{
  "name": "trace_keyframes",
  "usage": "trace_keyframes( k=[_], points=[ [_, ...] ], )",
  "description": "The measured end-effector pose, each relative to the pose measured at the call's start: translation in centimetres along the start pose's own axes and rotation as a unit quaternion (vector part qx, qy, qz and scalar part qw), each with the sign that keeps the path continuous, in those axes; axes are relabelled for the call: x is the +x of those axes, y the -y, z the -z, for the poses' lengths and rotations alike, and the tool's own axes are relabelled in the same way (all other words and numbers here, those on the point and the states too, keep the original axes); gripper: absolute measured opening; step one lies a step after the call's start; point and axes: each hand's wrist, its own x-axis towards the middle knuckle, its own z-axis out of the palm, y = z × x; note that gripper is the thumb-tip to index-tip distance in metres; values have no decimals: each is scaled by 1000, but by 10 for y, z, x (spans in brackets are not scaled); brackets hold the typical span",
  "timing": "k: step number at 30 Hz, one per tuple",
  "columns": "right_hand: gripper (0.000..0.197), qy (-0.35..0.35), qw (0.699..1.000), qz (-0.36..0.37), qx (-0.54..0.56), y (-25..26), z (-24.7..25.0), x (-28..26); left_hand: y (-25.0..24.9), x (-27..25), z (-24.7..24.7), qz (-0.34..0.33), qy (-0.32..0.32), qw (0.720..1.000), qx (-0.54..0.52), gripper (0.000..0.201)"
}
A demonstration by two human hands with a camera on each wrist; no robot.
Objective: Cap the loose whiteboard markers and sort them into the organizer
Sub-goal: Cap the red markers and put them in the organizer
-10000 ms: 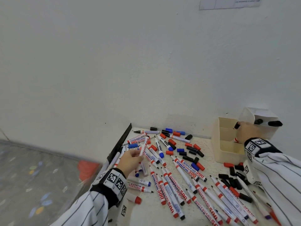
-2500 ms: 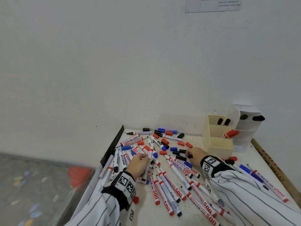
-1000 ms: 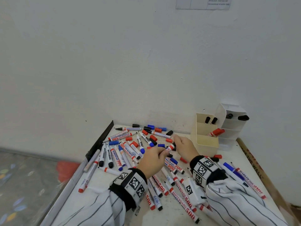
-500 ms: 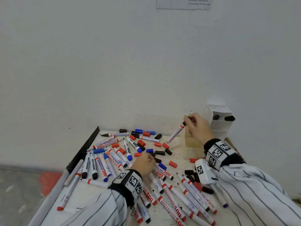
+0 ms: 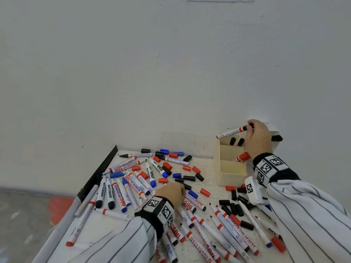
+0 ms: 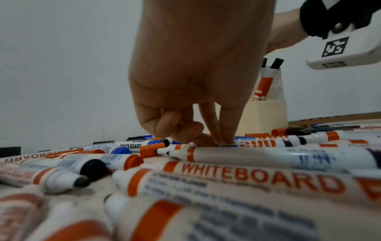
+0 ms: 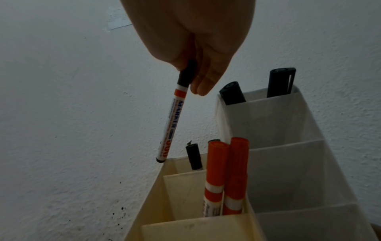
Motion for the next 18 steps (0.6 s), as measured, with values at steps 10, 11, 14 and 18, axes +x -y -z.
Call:
trace_keyframes(
  k=[10, 11, 14, 18],
  points=[
    [30, 58, 997, 31, -42, -3, -6, 10, -9, -5, -1, -16, -1, 977, 214, 30],
    [29, 60, 997, 34, -35, -2, -7, 10, -10, -5, -1, -17, -4, 975, 220, 30],
    [20, 92, 994, 28, -42, 0, -11, 9, -9, -6, -1, -9, -21, 981, 193, 31],
    [13, 145, 975, 59, -157, -3, -16, 4, -1, -5, -2, 16, -68, 997, 40, 33]
  ],
)
